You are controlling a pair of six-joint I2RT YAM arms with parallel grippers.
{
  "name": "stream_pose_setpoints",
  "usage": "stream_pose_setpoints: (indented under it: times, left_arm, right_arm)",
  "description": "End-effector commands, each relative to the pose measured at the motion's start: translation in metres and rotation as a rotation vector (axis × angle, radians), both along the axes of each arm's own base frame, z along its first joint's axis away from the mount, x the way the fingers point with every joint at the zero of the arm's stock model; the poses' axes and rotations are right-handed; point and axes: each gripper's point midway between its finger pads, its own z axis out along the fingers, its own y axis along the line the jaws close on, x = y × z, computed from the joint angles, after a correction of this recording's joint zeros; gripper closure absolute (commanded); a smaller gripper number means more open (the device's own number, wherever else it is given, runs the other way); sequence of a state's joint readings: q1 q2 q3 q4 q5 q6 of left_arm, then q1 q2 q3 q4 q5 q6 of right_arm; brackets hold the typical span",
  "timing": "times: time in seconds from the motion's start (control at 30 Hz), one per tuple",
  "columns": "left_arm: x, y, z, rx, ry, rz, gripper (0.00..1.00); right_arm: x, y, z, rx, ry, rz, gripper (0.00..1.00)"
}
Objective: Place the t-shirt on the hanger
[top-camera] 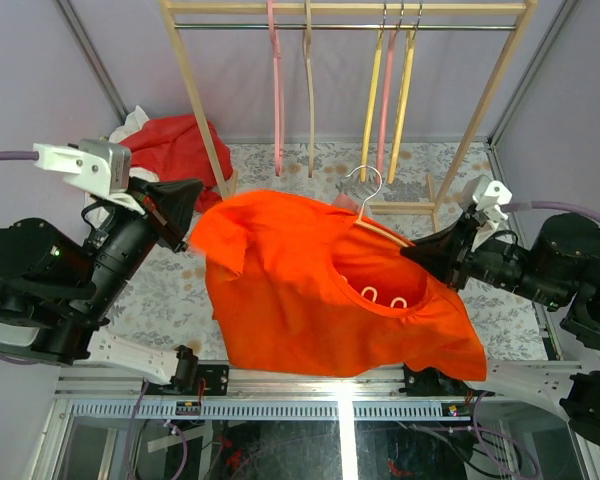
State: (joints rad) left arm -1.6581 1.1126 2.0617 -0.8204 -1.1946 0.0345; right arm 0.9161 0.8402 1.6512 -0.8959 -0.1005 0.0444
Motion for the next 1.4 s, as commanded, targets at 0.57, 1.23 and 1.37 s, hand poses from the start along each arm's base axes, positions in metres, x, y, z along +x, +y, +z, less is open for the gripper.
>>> stream_pose_setpoints:
  times: [0.57, 1.23, 1.37]
  left_arm:
    - [-0.024, 0.006, -0.124, -0.048, 0.171, -0.148, 0.62]
    - [-0.056, -0.027, -0.166, -0.015, 0.170, -0.396, 0.44]
    - [-0.059, -0.040, -0.150, -0.027, 0.120, -0.426, 0.47]
  right_arm:
    - [0.012, -0.008, 0.074, 0.071, -0.131, -0.061, 1.00]
    - [-0.018, -0.032, 0.076, 0.136, -0.135, -0.023, 1.00]
    - [-0.017, -0.030, 0.073, 0.134, -0.127, -0.022, 1.00]
